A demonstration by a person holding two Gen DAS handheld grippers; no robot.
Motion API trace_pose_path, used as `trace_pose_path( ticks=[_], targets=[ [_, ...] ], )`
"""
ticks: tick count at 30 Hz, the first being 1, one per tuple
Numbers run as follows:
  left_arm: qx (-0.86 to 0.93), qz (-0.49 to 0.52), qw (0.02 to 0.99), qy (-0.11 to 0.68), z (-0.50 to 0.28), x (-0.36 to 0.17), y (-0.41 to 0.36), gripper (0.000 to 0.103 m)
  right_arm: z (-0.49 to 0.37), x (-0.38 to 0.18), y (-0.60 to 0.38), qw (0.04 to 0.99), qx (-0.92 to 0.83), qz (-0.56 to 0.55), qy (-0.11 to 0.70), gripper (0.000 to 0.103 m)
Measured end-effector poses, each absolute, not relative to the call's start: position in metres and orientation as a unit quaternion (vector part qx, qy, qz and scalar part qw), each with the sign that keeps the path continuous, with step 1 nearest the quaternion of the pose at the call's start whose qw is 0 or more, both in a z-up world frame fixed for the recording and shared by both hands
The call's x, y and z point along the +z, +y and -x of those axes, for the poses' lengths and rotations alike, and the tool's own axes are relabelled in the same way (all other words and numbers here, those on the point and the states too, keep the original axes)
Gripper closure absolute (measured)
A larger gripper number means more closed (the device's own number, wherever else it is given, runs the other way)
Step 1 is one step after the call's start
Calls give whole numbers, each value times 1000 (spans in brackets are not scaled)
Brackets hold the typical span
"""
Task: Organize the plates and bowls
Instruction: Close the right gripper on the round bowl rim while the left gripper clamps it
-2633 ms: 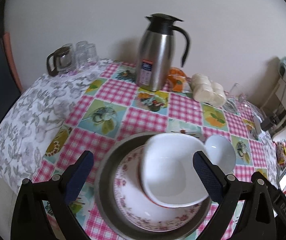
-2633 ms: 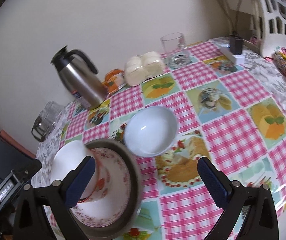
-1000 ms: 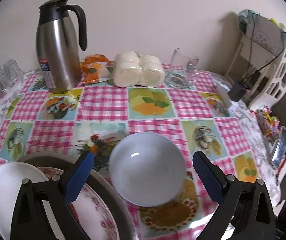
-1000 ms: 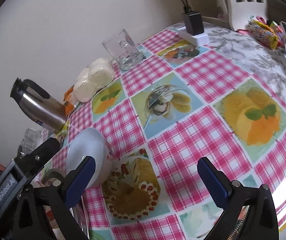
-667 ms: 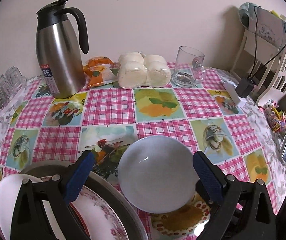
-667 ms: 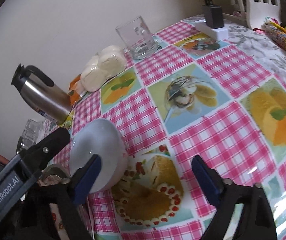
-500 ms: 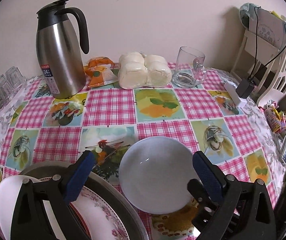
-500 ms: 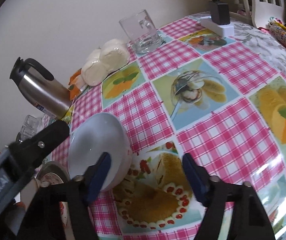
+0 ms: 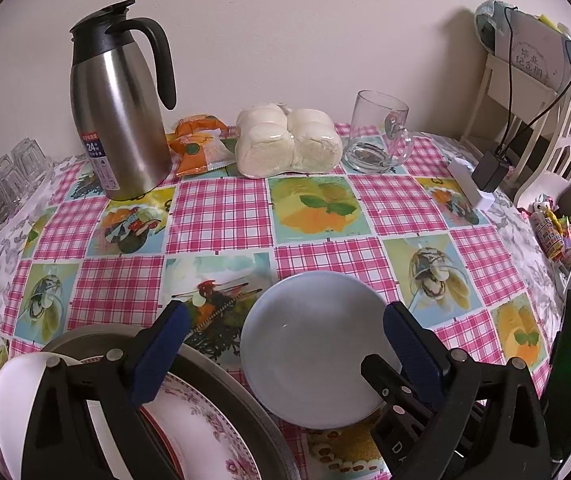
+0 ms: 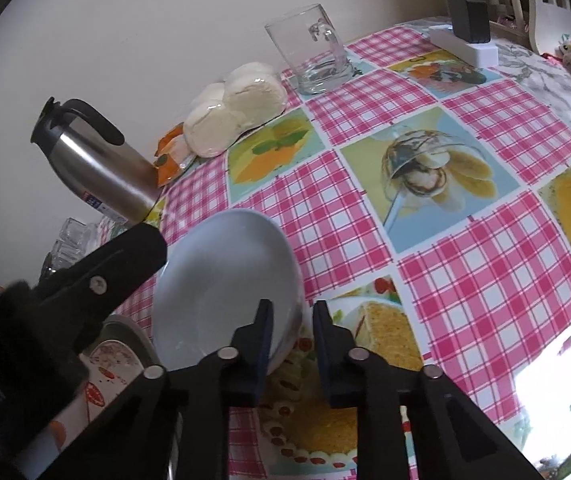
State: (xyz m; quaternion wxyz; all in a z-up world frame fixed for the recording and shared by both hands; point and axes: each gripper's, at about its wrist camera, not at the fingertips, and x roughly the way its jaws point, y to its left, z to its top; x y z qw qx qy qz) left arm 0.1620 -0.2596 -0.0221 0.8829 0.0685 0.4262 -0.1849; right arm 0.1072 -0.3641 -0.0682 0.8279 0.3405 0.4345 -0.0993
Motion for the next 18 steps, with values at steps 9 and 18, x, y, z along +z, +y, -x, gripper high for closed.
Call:
trace_pose_path(
  ticks=[9,18],
  targets=[
    [-191,-78,880,429,-160,-23,-266,6,-101,-66,-374,826,-105,-344,434,91],
    [-192,-93,876,433,-158,-26,-271,7,-90,-65,-394,819,-120,-355,436,93]
  ],
)
